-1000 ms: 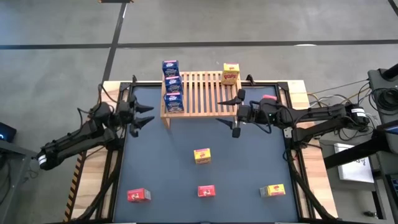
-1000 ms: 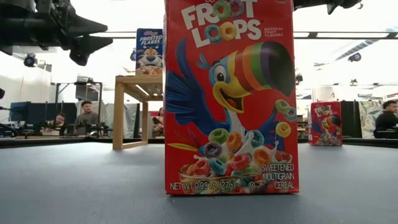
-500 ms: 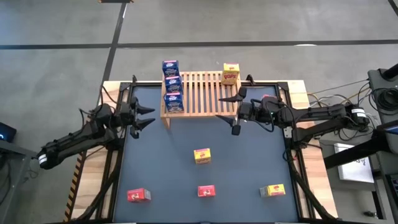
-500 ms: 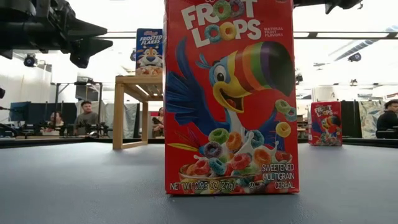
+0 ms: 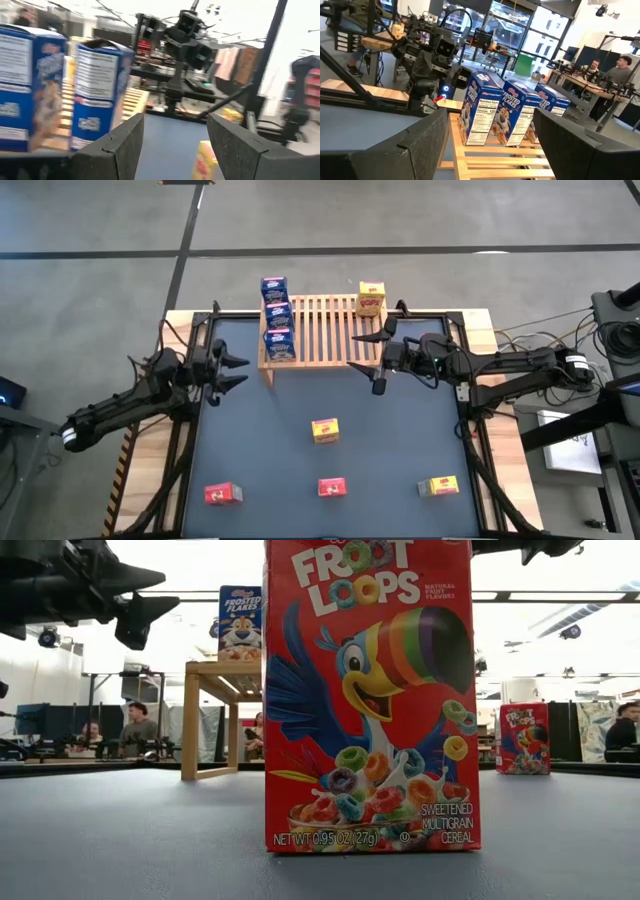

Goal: Stack cereal on shelf
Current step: Put the top yellow cereal box on the shelf aligned with the other yellow cereal box

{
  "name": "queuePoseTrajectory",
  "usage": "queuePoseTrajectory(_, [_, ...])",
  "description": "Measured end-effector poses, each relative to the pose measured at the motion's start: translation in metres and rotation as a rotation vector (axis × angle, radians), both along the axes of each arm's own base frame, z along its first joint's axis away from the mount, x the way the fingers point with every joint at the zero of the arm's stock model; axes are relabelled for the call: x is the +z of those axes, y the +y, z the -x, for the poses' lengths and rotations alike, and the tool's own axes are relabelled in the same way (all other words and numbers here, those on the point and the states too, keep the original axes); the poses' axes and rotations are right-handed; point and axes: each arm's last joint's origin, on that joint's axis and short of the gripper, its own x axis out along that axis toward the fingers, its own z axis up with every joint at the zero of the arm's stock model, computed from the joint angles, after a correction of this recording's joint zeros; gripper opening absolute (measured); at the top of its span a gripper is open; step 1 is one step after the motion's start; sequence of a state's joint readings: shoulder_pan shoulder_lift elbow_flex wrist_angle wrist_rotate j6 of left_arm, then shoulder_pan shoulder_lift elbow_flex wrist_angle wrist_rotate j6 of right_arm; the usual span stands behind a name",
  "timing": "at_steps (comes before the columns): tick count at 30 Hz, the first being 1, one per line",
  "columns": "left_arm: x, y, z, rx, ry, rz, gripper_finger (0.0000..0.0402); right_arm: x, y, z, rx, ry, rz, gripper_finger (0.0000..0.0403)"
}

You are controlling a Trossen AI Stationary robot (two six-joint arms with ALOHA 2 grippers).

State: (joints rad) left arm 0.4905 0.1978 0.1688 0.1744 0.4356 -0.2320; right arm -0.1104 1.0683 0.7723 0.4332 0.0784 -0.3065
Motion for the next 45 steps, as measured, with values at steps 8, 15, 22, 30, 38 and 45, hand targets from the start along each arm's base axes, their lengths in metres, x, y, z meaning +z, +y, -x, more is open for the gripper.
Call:
queuePoseTrajectory(8, [0.002, -0.002, 0.002, -0.028, -0.024, -0.012, 0.0203, -0.002, 0.000, 0.000, 0.002, 0.016, -0.039, 0.0286])
queuePoseTrajectory(15, [0.003, -0.004, 0.002, -0.048, -0.032, -0.008, 0.0203, -0.011, -0.001, -0.007, 0.002, 0.056, -0.054, 0.0286])
queuePoseTrajectory(22, [0.006, -0.010, 0.000, -0.112, -0.060, -0.013, 0.0203, -0.023, -0.002, -0.016, 0.001, 0.106, -0.062, 0.0286])
queuePoseTrajectory(30, [0.015, -0.018, -0.001, -0.133, -0.120, -0.067, 0.0203, -0.029, 0.008, -0.018, 0.204, 0.154, -0.144, 0.0286])
queuePoseTrajectory(38, [0.025, -0.018, -0.006, -0.109, -0.106, -0.136, 0.0203, -0.051, 0.032, -0.025, 0.272, 0.305, -0.258, 0.0286])
queuePoseTrajectory(45, [0.026, -0.014, -0.016, -0.068, -0.051, -0.151, 0.0203, -0.085, 0.053, -0.043, 0.315, 0.429, -0.320, 0.0286])
